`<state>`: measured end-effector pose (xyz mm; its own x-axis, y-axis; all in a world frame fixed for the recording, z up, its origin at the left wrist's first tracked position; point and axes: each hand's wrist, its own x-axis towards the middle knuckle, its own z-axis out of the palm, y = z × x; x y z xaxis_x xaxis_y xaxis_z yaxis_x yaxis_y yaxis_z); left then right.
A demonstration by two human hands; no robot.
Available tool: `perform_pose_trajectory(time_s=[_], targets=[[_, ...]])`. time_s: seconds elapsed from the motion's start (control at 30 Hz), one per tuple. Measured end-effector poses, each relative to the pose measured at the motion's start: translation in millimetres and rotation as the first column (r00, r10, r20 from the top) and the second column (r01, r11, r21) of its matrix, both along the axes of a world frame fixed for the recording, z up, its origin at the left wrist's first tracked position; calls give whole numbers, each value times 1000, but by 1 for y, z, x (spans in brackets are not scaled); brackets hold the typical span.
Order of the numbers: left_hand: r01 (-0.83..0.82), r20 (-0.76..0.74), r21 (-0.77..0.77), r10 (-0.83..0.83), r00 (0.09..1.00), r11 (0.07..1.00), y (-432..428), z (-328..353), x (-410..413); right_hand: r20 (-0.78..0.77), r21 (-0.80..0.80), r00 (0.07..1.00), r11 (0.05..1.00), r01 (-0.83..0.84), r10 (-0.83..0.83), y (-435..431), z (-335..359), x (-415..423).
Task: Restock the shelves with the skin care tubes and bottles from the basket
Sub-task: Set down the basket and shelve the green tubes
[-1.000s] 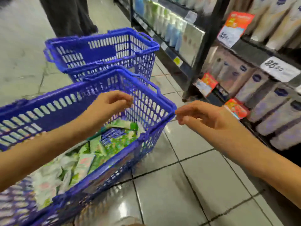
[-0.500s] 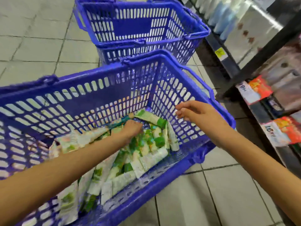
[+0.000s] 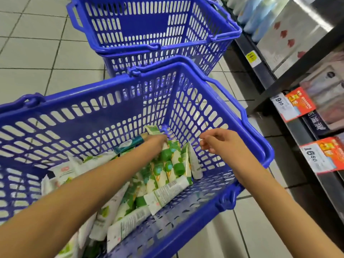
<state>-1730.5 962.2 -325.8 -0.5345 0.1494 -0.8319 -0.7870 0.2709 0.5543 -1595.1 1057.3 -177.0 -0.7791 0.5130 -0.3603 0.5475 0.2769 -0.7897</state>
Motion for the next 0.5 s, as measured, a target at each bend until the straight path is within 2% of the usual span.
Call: perform_pose_trajectory(time_s=[0.13, 0.23, 0.3, 0.33, 0.4, 0.5], targets=[[-59, 106, 148, 43, 993, 987, -59, 24, 7, 241, 90, 947, 967, -239, 212, -7, -5, -16], [-130, 125, 260, 100, 987, 957, -99, 45, 12, 442, 41, 819, 904, -426, 366, -16, -15, -42], [-106, 114, 292, 76, 991, 950, -116, 57, 15, 569, -5, 690, 841, -541, 447, -23, -26, -60], [-82, 120, 307, 47, 992, 948, -122, 62, 16, 617, -14, 631, 809, -587, 469, -25, -33, -69], [-65, 136, 345, 18, 991, 936, -131, 73, 17, 696, -43, 571, 819, -572, 436, -29, -49, -84], [-125, 214, 480, 22, 977, 868, -138, 95, 19, 807, -30, 460, 804, -593, 370, -41, -77, -96]])
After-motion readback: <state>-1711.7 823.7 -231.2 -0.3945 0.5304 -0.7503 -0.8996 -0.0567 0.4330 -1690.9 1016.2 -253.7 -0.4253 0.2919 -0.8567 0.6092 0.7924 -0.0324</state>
